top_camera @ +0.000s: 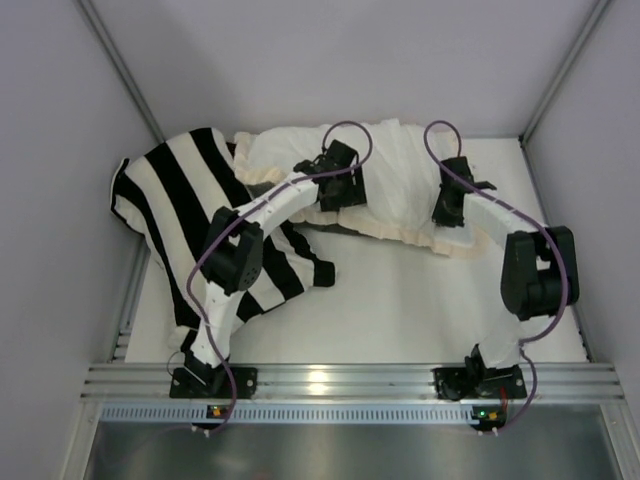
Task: Remove the pillowcase from the pillow
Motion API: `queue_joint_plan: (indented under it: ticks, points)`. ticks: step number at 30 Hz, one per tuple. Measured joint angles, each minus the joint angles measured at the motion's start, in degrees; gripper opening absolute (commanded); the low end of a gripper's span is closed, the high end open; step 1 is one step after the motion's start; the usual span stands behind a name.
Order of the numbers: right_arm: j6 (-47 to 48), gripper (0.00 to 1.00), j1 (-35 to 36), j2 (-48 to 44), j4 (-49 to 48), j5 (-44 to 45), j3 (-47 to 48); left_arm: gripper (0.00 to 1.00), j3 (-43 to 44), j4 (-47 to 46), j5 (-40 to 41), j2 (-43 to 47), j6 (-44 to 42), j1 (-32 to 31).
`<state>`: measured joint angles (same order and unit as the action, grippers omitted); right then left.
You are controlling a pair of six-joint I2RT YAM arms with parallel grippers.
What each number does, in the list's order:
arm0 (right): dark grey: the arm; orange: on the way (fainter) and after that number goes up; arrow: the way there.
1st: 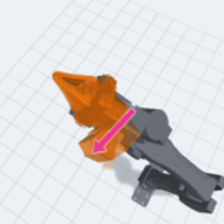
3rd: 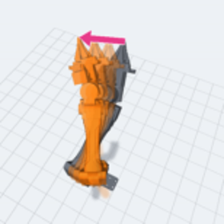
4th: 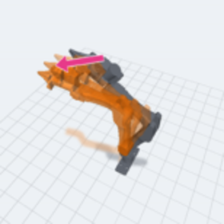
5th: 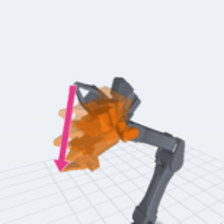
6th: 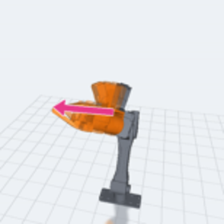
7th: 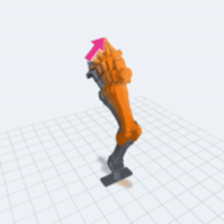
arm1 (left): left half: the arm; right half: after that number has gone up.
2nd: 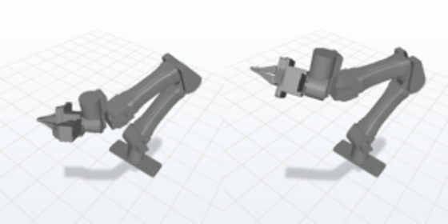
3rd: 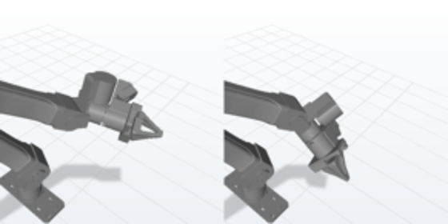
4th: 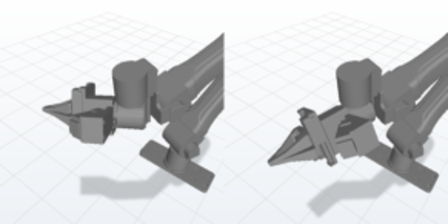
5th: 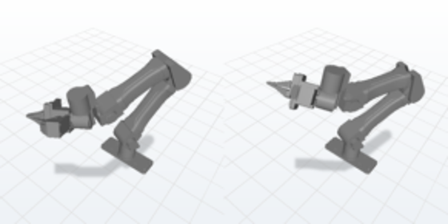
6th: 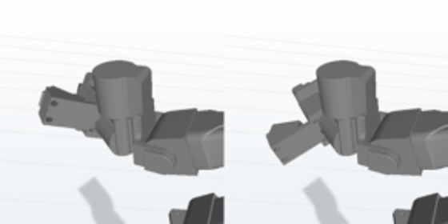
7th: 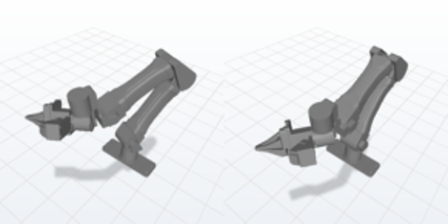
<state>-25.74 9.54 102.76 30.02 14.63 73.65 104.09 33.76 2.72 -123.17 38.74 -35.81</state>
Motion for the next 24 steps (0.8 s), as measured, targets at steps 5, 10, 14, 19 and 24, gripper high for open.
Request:
queue_joint_plan:
  ticks: [5,10,14,19,24]
  points:
    - [-1.14,0.00,1.55,-13.81,-0.90,-7.65,-15.17,0.76,18.38,4.20,-1.14,-8.68,-1.46,4.00]
    - [-1.57,0.57,2.73,-22.91,-0.94,-12.31,-19.82,0.75,16.92,4.96,-1.68,-7.02,-1.64,3.89]
    - [-0.70,0.68,1.97,-23.63,-0.28,-12.09,-14.05,0.76,10.82,4.85,-0.20,-3.28,-3.23,0.63]
    - [0.52,0.72,-0.81,-14.49,-0.74,-13.42,1.20,0.76,7.93,3.93,1.75,0.94,-4.46,-6.54]
    - [0.96,0.67,-2.51,-0.28,-0.04,-14.01,15.39,0.77,3.28,2.64,2.58,6.99,-4.83,-11.67]
